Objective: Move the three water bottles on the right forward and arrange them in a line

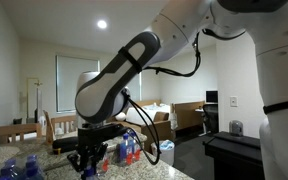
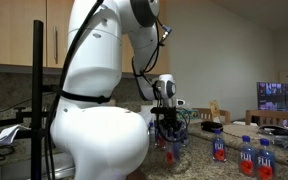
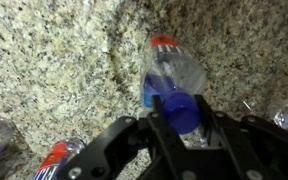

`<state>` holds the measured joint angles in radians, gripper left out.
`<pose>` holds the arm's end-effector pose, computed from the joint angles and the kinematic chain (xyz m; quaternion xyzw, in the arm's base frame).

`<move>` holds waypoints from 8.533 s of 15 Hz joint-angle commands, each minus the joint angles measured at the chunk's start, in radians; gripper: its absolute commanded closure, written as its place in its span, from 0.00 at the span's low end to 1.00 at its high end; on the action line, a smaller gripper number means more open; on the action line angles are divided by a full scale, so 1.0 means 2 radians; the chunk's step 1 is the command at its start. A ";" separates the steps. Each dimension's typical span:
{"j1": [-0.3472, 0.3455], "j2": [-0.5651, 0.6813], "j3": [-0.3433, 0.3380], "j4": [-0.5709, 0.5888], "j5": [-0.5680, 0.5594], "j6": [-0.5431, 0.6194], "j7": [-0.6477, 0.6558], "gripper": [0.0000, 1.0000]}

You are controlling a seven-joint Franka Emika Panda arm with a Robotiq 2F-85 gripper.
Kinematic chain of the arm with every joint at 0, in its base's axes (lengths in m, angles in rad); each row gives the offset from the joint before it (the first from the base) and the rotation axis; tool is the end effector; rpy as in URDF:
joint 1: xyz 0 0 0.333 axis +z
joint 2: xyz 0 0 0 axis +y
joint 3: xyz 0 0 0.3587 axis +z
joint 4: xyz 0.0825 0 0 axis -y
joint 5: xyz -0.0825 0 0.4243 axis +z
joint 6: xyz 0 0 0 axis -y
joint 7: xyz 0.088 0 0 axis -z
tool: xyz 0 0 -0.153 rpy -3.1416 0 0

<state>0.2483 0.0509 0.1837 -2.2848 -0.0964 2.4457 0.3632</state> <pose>0.5173 0.2353 0.3109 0.9957 0.0691 0.0621 0.0046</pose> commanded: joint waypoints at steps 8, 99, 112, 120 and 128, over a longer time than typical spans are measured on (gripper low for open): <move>-0.007 0.001 0.002 -0.040 0.017 0.025 -0.024 0.01; -0.108 0.069 -0.079 0.176 0.042 -0.186 -0.158 0.87; -0.041 0.012 -0.042 0.040 0.050 -0.108 0.084 0.87; -0.040 -0.009 -0.029 0.021 0.040 -0.132 0.032 0.87; -0.041 -0.013 -0.027 0.020 0.030 -0.132 -0.022 0.87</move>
<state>0.1734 0.0447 0.1232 -2.2214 -0.0134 2.1800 0.3782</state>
